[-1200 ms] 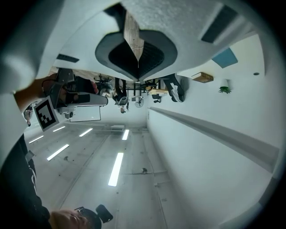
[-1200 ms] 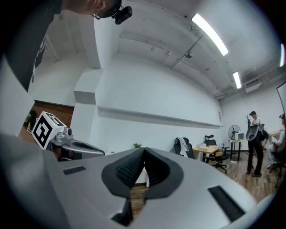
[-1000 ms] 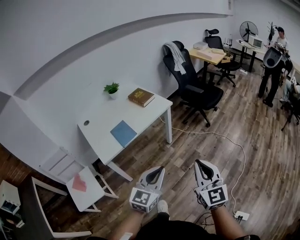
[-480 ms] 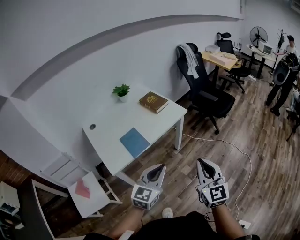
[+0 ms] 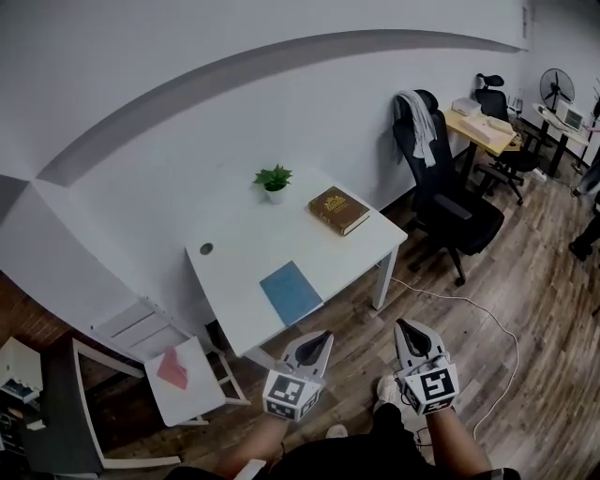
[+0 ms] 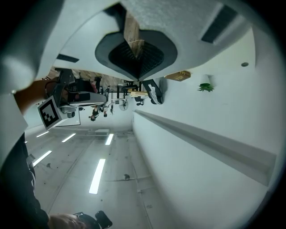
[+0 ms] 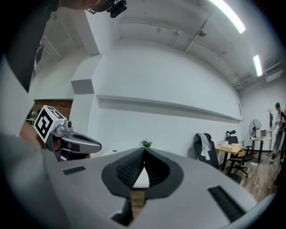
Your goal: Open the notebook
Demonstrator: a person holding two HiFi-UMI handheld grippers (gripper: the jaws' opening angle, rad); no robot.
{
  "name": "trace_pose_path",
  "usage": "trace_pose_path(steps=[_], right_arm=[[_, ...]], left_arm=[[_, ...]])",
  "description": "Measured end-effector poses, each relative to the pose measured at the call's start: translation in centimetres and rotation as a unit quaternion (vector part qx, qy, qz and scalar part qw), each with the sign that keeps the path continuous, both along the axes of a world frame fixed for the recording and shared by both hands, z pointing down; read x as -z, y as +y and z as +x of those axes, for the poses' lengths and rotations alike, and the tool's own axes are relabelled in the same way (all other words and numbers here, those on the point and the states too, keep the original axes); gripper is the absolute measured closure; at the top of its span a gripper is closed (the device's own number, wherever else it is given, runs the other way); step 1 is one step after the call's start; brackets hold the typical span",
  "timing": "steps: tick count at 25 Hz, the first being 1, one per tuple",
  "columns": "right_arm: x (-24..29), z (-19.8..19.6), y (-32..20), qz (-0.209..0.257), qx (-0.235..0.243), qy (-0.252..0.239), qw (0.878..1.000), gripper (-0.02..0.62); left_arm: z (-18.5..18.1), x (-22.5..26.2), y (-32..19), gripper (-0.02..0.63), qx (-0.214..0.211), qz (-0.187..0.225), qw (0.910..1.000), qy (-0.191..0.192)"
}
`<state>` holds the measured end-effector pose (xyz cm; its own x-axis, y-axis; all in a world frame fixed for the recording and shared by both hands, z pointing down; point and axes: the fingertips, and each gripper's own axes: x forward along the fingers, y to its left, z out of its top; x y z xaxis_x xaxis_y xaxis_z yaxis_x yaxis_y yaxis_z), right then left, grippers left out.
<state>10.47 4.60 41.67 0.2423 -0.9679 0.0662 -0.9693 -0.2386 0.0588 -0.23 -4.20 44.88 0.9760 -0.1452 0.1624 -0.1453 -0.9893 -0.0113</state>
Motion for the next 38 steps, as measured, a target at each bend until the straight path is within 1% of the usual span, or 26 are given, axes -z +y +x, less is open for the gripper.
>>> trace_pose_path(steps=[9,14,19,23,29,34,36,38], right_arm=[[-0.6,7.4,-8.4,-0.002,0.087,-0.009,0.996,0.595],[-1.4,11.2,-11.8,-0.013,0.131,-0.016,0.991,0.595],[-2.7,13.4,-14.7,-0.018,0.175,-0.026,0.984,0.595],[-3.1,14.2,-16.9,-0.020,0.211,-0.030,0.977,0.595],[-4.0,13.9,-19.1,-0.026,0.273,-0.031,0.961,0.595],[-4.1,13.4,-20.7,-0.034,0.306,-0.035,0.951,0.595],[-3.7,13.1,-21.6,-0.028,0.316,-0.047,0.947,0.595],[-3.0,12.8,-22.5,-0.019,0.321,-0.054,0.945,0.595]], left_arm=[[5.9,-0.3,-6.0,0.601,0.082,0.003,0.9965,-0.014],[8.4,-0.6,-8.4,0.601,0.131,0.001,0.9912,-0.023],[9.7,-1.7,-10.6,0.601,0.178,-0.002,0.9833,-0.037],[10.6,-2.7,-12.2,0.601,0.212,-0.006,0.9760,-0.049],[10.9,-4.6,-13.1,0.601,0.258,-0.010,0.9634,-0.072],[10.5,-6.1,-13.4,0.601,0.275,-0.002,0.9570,-0.094],[10.1,-6.5,-14.1,0.601,0.282,-0.005,0.9543,-0.100],[10.2,-6.7,-14.9,0.601,0.280,-0.003,0.9542,-0.105]])
